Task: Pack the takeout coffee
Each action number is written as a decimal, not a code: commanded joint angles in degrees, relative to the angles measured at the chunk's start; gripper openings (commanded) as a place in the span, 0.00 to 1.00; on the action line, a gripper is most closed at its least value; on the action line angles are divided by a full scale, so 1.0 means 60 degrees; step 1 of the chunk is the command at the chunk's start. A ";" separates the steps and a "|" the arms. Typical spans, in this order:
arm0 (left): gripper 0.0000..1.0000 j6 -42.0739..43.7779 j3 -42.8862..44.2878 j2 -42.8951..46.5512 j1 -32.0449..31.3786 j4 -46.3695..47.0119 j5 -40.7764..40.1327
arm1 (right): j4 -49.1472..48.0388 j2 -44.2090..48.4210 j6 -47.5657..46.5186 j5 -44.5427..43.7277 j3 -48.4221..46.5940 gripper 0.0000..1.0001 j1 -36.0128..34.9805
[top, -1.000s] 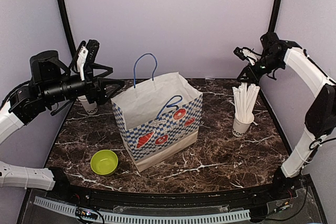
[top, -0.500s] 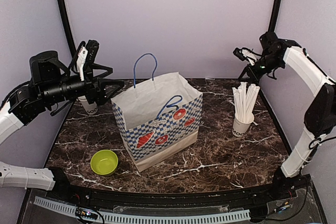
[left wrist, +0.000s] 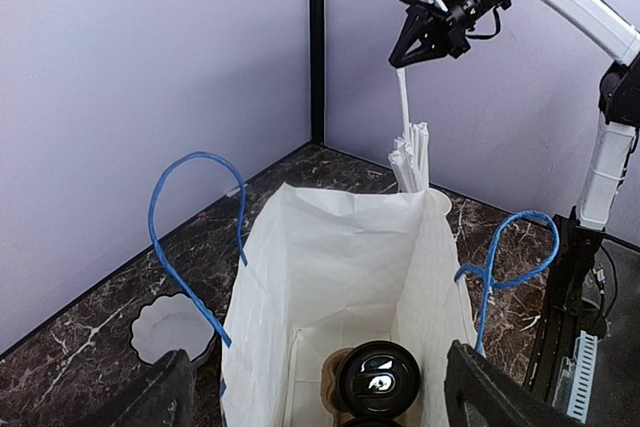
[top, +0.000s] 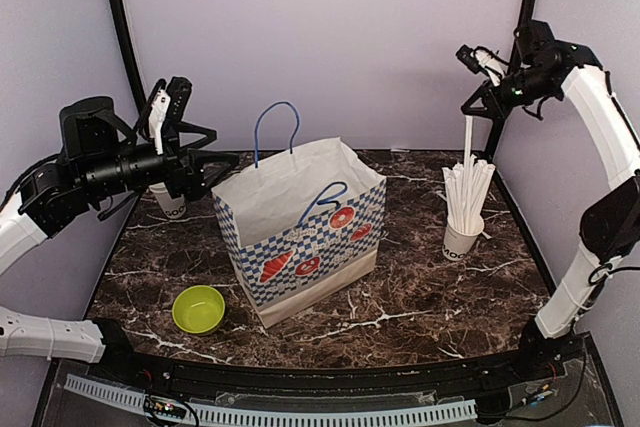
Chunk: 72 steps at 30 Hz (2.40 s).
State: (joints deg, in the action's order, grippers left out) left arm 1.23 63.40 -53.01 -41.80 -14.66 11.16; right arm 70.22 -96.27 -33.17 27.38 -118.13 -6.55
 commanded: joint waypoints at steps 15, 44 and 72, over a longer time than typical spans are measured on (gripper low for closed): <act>0.89 -0.0147 0.0967 -0.0857 -0.0031 0.0292 -0.0462 | -0.5238 0.2159 0.4173 0.5737 -0.1509 0.00 -0.0090; 0.88 -0.0177 0.0299 0.0565 -0.0032 0.0005 -0.1140 | -1.0668 -0.0991 0.7976 0.5941 0.1918 0.00 -0.5142; 0.99 0.0732 0.1665 -0.0975 0.0489 -0.0876 -0.7827 | -0.8676 0.3831 0.4675 -0.3258 0.5524 0.99 -0.0874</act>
State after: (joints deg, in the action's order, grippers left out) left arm 4.23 68.62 -55.96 -40.97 -17.45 -24.60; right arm 19.38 -76.66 -4.43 25.06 -89.34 -14.31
